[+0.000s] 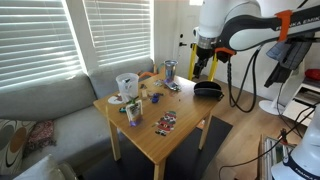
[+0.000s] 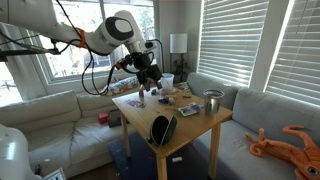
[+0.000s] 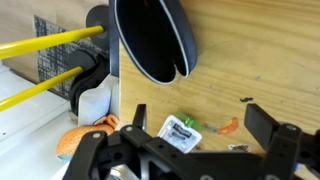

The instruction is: Put one wooden block in the silver cup

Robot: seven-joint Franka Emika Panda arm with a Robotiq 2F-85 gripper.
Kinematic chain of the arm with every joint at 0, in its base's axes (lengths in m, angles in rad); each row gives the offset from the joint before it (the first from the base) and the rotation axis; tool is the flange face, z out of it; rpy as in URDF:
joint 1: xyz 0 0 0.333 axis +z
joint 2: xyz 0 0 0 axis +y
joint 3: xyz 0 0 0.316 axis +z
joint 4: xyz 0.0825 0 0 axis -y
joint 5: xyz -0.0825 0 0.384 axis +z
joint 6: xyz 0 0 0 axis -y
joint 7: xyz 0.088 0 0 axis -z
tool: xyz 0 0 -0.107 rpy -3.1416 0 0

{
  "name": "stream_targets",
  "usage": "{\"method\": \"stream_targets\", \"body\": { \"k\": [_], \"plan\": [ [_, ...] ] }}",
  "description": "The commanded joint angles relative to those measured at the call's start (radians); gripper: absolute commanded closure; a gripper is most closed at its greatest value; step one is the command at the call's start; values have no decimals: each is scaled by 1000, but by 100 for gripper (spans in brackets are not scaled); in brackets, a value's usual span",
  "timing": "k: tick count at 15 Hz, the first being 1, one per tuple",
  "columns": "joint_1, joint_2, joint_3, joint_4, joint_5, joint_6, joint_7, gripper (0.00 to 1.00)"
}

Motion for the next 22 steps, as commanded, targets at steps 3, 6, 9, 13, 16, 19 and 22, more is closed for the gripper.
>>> {"method": "stream_targets", "body": {
  "k": [3, 6, 9, 13, 16, 19, 22],
  "plan": [
    [33, 235, -58, 252, 134, 62, -254, 0],
    [33, 339, -69, 367, 241, 2, -431, 0],
    [30, 327, -70, 331, 236, 8, -439, 0],
    [26, 381, -74, 400, 270, -40, -510, 0],
    [26, 382, -74, 408, 272, -46, -515, 0],
    [26, 382, -74, 408, 272, -46, -516, 0],
    [31, 424, -73, 445, 252, -56, -482, 0]
  ]
}}
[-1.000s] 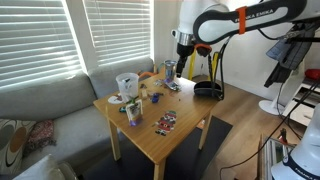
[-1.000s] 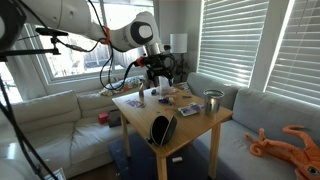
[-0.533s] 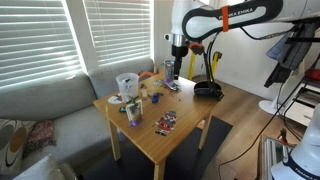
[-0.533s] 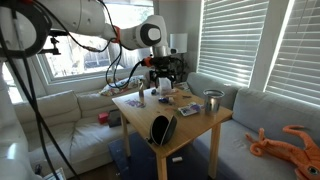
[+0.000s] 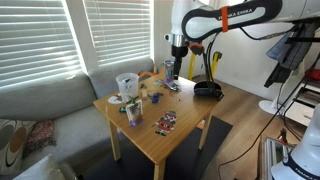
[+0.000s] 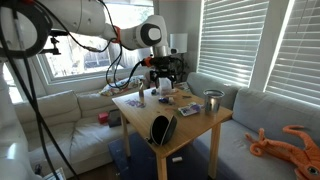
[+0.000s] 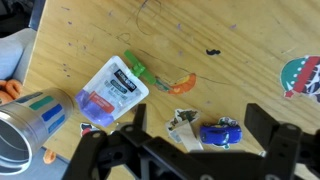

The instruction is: Put one wooden block in the silver cup

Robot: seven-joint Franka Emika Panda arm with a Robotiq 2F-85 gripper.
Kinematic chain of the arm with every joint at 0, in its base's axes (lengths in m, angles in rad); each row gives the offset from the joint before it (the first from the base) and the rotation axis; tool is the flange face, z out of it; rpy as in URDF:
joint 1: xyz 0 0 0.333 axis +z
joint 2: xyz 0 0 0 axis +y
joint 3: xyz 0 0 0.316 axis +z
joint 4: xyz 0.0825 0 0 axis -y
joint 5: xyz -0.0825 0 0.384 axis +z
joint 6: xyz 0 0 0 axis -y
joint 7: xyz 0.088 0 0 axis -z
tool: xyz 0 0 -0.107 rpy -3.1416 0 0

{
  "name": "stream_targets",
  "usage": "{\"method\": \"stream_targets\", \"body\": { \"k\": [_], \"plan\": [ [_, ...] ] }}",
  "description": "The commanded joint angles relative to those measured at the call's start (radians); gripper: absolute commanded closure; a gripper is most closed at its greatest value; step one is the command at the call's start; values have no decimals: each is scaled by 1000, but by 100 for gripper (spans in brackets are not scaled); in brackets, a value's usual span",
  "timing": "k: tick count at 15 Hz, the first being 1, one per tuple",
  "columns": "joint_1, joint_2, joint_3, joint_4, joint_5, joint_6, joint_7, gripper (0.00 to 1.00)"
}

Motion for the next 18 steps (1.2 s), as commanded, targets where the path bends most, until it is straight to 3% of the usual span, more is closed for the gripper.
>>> {"method": "stream_targets", "body": {
  "k": [1, 11, 14, 18],
  "plan": [
    [14, 61, -10, 57, -25, -4, 1, 0],
    [-1, 422, -1, 424, -81, -130, -399, 0],
    [28, 497, 1, 511, -109, -188, -454, 0],
    [80, 552, -7, 575, -144, -226, -412, 1]
  ]
}}
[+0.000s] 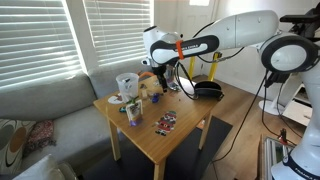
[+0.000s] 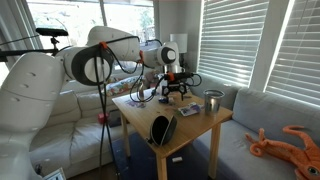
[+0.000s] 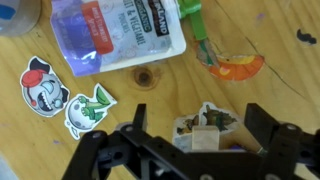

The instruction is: Put one wooden block in the silver cup

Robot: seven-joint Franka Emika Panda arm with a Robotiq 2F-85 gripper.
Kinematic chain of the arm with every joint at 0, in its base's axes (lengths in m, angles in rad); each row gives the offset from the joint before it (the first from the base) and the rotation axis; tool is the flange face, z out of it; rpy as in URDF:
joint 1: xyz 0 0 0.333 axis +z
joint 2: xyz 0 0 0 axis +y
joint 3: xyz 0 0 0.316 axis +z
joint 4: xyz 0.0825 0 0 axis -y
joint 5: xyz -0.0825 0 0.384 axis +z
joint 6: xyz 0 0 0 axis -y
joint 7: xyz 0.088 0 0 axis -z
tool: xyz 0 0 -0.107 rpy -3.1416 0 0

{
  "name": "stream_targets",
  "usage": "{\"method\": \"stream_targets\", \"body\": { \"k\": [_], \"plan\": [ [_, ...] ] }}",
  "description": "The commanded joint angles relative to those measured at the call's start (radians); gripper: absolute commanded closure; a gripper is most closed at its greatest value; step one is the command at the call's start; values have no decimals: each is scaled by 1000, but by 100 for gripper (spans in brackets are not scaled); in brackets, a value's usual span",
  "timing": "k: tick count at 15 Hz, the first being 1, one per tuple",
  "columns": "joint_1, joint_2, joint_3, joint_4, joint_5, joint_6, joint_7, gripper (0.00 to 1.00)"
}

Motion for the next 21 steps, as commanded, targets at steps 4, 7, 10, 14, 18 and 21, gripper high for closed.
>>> {"method": "stream_targets", "body": {
  "k": [4, 7, 10, 14, 18, 21],
  "plan": [
    [62, 95, -5, 129, -50, -70, 45, 39],
    [66, 114, -7, 148, -53, -67, 51, 56],
    [72, 122, -10, 171, -59, -81, 54, 80],
    [95, 76, -36, 168, -105, -124, 118, 93],
    [77, -101, -67, 37, -122, -55, 284, 93],
    [73, -48, -68, 123, -115, -79, 255, 71]
  ]
}}
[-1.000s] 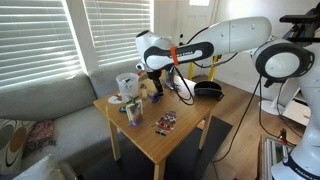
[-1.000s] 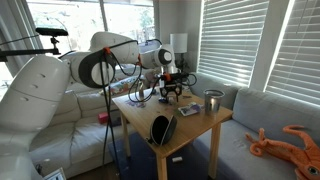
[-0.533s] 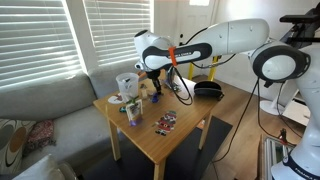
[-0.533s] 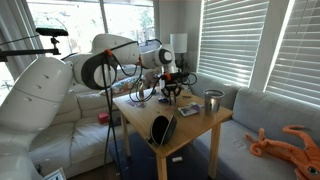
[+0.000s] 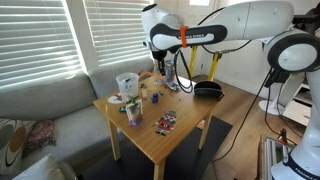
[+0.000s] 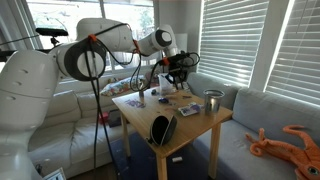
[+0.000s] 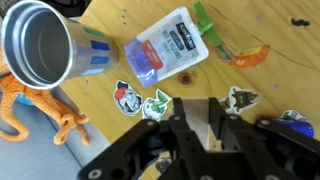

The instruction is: Put one wooden block in the silver cup

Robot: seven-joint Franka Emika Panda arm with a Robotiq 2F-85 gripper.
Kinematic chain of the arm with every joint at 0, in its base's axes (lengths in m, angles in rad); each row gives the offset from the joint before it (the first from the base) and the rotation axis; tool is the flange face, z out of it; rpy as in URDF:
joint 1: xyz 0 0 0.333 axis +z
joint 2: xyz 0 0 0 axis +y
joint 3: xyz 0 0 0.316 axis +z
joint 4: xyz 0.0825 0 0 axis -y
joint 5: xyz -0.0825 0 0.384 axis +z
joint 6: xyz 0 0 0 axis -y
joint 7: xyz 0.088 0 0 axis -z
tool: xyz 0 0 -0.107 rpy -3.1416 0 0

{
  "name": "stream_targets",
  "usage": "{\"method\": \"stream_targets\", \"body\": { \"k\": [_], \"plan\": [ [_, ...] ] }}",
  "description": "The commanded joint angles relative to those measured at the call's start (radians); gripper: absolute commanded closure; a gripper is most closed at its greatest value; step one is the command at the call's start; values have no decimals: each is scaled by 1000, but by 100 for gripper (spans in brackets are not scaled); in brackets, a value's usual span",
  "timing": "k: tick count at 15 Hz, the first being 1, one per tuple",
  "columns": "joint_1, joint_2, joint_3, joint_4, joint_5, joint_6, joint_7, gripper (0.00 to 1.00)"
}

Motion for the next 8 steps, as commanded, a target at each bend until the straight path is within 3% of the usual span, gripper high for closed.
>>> {"method": "stream_targets", "body": {
  "k": [1, 2, 8],
  "plan": [
    [-1, -7, 0, -1, 0, -1, -4, 71],
    [-1, -3, 1, -1, 0, -1, -4, 93],
    [-14, -105, -57, -10, -7, 106, 230, 93]
  ]
}}
